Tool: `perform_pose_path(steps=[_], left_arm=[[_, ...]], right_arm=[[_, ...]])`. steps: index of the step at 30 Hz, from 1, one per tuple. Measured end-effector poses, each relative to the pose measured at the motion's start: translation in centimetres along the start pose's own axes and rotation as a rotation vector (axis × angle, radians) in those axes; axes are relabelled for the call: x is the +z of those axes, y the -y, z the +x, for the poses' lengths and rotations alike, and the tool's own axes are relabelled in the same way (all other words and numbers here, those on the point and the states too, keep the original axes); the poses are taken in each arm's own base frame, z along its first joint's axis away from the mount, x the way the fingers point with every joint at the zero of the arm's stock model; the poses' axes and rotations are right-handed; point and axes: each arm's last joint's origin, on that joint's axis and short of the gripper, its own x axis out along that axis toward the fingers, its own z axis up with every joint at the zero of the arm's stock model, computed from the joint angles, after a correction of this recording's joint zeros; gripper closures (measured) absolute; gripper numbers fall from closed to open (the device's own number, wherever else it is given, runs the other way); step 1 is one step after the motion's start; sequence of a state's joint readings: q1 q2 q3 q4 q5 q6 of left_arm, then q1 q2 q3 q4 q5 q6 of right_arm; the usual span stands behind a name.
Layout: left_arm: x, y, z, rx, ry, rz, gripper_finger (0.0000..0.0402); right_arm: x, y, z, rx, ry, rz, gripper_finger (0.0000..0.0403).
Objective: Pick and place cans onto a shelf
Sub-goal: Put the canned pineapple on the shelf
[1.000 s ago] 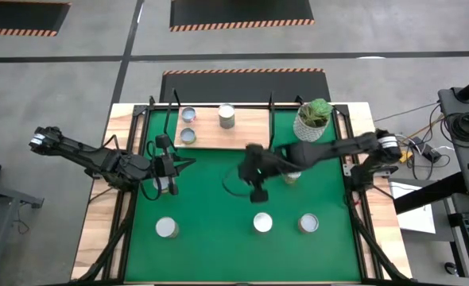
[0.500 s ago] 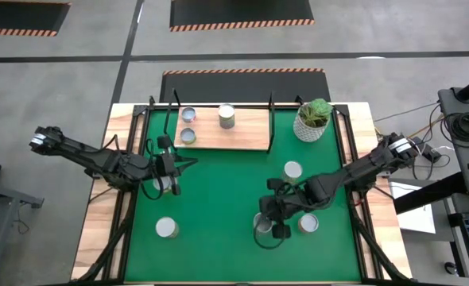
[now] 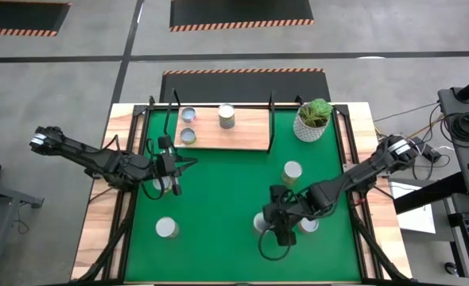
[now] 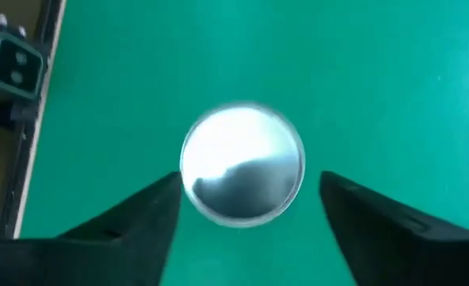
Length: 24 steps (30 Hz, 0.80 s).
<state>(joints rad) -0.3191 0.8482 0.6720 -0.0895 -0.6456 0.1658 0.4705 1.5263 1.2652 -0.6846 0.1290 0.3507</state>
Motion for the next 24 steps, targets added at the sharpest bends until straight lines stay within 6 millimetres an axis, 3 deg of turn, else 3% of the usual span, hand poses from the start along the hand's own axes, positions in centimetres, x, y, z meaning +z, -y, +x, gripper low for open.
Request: perform_pose_path(steps=[6, 17, 24], left_arm=[[0.0, 0.0, 0.0, 0.001, 0.003, -0.010, 0.0402], [0.1, 0.0, 0.0, 0.003, 0.008, -0.013, 0.0402], [0.1, 0.0, 0.0, 0.003, 0.013, -0.017, 0.0402]], right_arm=[[-1.3, -0.2, 1.1, -0.042, -0.129, -0.029, 0.0033], [-1.8, -0.8, 5.3, -0.022, -0.168, -0.038, 0.0028], [-0.9, -0.9, 6.2, 0.014, -0.097, -0.043, 0.0029]])
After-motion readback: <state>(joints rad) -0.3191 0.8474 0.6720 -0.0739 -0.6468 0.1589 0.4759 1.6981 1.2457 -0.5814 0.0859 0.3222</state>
